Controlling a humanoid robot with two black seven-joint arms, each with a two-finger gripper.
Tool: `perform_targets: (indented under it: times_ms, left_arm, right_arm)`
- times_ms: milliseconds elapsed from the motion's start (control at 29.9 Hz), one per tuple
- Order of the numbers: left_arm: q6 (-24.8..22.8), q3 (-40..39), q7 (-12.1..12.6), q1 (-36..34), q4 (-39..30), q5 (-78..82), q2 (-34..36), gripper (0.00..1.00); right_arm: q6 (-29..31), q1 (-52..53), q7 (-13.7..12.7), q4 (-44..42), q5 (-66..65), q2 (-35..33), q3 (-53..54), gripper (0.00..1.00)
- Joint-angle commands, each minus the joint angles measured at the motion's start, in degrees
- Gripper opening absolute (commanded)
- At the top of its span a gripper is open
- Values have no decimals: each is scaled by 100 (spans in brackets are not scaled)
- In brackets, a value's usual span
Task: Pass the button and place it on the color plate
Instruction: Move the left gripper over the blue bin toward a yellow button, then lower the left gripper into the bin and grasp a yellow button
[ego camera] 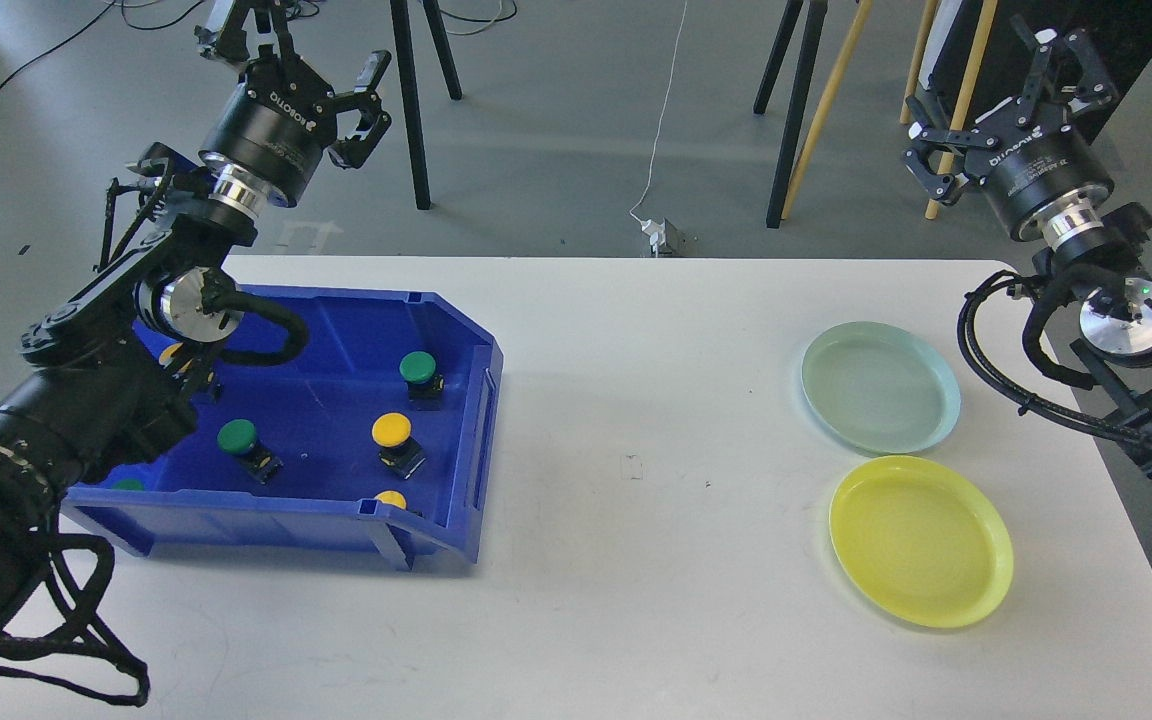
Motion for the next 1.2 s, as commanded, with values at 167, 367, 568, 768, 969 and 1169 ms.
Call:
perform_targets:
  times_ms: [167, 367, 568, 768, 969, 1169]
  left_arm:
    - [-1, 507, -1, 261, -1918, 1078, 1565, 99]
    - [-1, 1790, -1, -492, -3299, 3027, 2859, 99]
    - [-1, 4521, -1, -2513, -3353, 4996, 2807, 99]
    - [-1, 6774, -1, -3746, -3143, 6544, 1894, 99]
    - [-1, 7391, -1, -3694, -2458, 7118, 1261, 99]
    - [-1, 7629, -1, -3264, -2070, 7135, 1084, 99]
  right_arm:
    - [-1, -142, 21, -36, -9, -207, 0, 100]
    - [-1, -222, 21, -71, -9, -436, 0, 100]
    - [-1, -266, 30, -343, -9, -463, 0, 100]
    - [-1, -345, 47, -379, -9, -568, 0, 100]
    - [-1, -389, 56, -397, -9, -708, 0, 100]
    - [-1, -433, 56, -397, -9, -744, 9, 100]
